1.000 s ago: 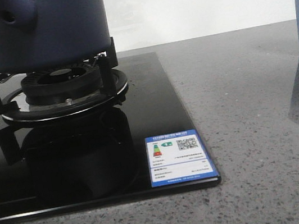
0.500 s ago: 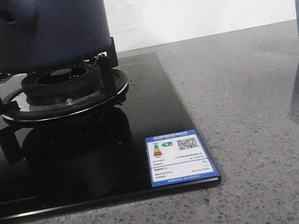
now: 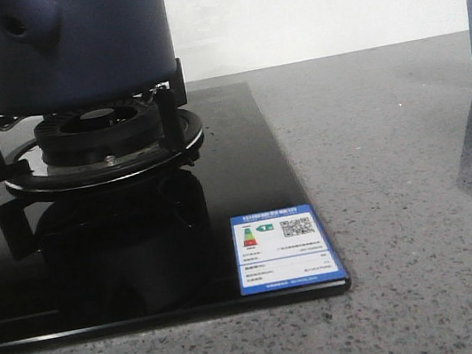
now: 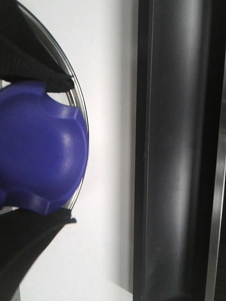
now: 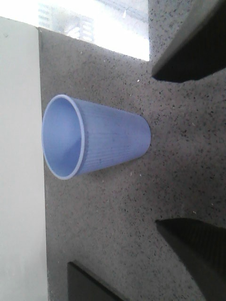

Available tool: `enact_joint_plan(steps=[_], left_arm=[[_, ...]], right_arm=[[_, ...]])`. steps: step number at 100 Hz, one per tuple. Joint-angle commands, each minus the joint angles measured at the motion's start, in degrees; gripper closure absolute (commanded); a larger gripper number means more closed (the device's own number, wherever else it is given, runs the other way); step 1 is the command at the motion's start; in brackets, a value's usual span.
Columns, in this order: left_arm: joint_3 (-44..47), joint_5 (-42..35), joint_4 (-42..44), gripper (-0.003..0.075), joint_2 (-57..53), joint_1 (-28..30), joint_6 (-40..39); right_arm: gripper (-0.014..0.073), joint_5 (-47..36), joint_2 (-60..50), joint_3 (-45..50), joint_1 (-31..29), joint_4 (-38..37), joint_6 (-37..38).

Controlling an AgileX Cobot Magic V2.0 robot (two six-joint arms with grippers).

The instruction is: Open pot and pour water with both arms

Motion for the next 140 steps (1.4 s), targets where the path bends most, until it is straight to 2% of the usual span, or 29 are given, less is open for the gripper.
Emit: enact_joint_plan(steps=[1,24,52,75,119,140], left_arm=[[-2.1,-4.93,-0.01,0.0364,-1.29,0.18,-0.18],[-2.1,-4.22,-0.01,0.0363,-1.29,0.18,-0.18],[-2.1,-4.22,-0.01,0.0363,-1.29,0.18,-0.18],[-2.1,-4.45,-0.01,0.0363,-1.29,0.18,-0.18],[-2.1,-4.85,-0.01,0.0363,-1.29,0.18,-0.18],[-2.1,-4.98,-0.01,0.0363,-1.29,0.18,-0.18]], right_arm=[[0.0055,-7.55,3.28,-1.38,-0.28,0.4,0.2],[0.0055,-15.63,11.94,-1.79,-0.28,2.76,0.74],[0.0048,-15.86,20.07,-7.22,-0.28,2.76,2.04],[-0.0022,-14.17,25.0,-11.29,-0.28,2.76,2.32],[-0.0021,-16.3,35.44,-17.31,-0.28,2.76,2.32],[-0.0021,-20.29,38.85,-17.87,-0.28,2.26,2.32]])
